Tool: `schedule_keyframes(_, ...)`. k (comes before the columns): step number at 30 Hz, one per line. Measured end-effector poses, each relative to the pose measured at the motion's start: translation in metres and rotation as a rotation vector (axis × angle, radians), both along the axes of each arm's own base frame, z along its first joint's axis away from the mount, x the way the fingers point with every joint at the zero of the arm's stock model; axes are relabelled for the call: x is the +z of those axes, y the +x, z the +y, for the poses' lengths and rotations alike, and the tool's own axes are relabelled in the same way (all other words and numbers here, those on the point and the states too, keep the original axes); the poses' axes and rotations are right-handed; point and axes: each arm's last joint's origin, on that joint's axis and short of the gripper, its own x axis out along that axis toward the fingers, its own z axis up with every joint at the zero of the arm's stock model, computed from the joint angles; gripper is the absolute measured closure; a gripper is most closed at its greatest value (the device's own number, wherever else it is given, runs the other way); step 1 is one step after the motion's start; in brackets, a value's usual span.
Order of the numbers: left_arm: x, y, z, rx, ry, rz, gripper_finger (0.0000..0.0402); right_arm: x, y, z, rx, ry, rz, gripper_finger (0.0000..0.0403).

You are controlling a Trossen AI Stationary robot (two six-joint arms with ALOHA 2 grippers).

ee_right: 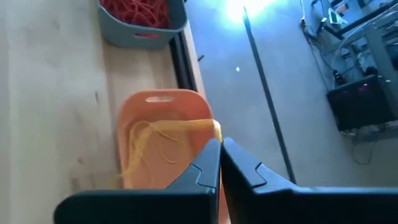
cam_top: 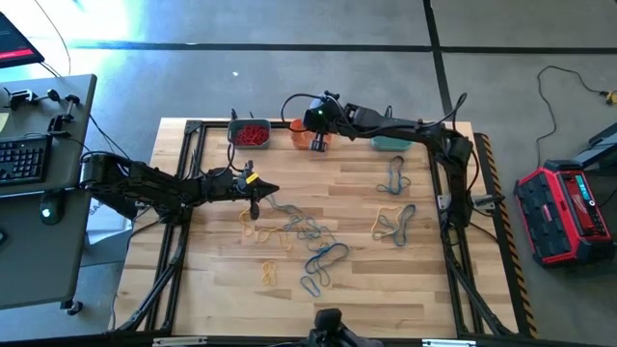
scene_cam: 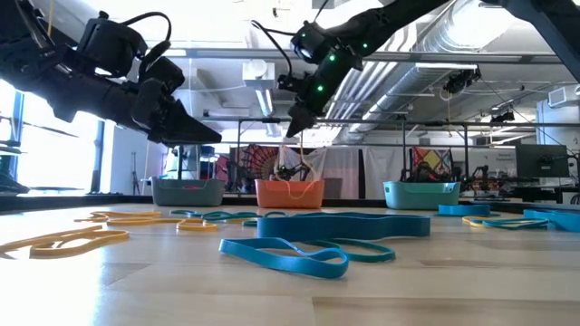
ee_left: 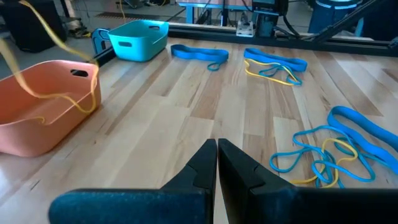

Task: Sort rubber bands into baskets
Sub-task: Put the yellow rubber band into the orange bin

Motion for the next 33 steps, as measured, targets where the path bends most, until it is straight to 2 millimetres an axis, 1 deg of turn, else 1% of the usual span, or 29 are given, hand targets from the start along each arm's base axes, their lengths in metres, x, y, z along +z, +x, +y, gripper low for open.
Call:
schedule_keyframes(4, 0.000, 0.000, 0.000, 0.000, 0.000, 0.000, 0.0394, 0.000, -0.001, -0.002, -0.017, -0.044, 0.031, 0.0403)
schedule_keyframes(15, 0.000, 0.000, 0.000, 0.000, 0.000, 0.000, 0.0394, 0.003, -0.003, -0.010, -0.062, -0.089, 0.014, 0.0403)
schedule_keyframes(24, 0.000, 0.000, 0.000, 0.000, -0.001, 0.003, 0.0394, 0.008, 0.000, -0.012, -0.051, -0.101, -0.058, 0.0403)
schedule_keyframes(29, 0.000, 0.000, 0.000, 0.002, -0.009, 0.001, 0.0394, 0.009, -0.001, -0.017, -0.007, -0.027, -0.119, 0.0403)
schedule_keyframes(31, 0.000, 0.000, 0.000, 0.002, -0.009, 0.002, 0.0394, 0.005, 0.000, -0.020, -0.003, 0.006, -0.136, 0.0403)
schedule_keyframes(33, 0.000, 0.000, 0.000, 0.002, -0.009, 0.002, 0.0394, -0.004, 0.001, -0.022, -0.006, 0.017, -0.120, 0.0403)
